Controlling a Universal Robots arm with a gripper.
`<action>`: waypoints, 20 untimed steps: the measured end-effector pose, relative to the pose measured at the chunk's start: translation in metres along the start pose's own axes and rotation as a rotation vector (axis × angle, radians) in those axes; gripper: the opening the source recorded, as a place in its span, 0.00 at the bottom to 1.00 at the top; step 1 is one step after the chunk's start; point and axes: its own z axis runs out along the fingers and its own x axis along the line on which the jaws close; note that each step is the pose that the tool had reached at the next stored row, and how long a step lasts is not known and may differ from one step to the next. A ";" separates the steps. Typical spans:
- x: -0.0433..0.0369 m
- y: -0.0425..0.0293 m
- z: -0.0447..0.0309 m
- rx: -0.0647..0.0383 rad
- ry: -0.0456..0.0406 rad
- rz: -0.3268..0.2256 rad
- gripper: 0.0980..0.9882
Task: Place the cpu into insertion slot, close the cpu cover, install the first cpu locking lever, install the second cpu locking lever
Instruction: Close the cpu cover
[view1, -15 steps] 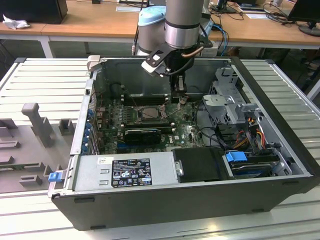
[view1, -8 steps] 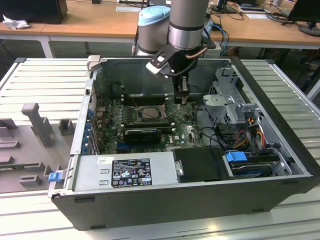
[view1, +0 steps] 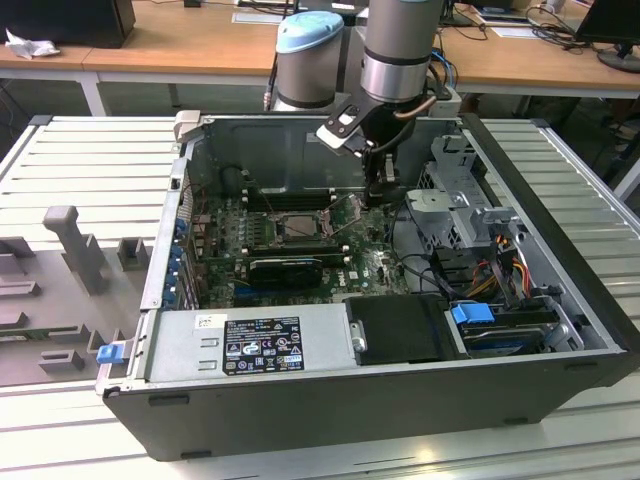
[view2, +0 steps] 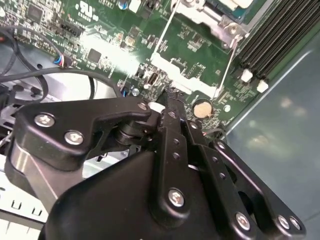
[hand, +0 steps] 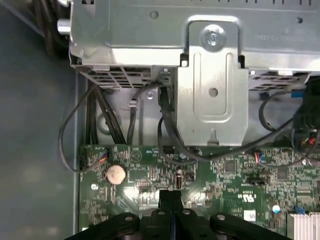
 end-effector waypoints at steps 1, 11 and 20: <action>0.0001 0.0004 0.0019 0.001 0.0001 0.000 0.01; 0.0003 -0.0133 0.0043 0.011 0.0013 -0.002 0.01; 0.0004 -0.0223 0.0040 0.011 0.0017 -0.002 0.01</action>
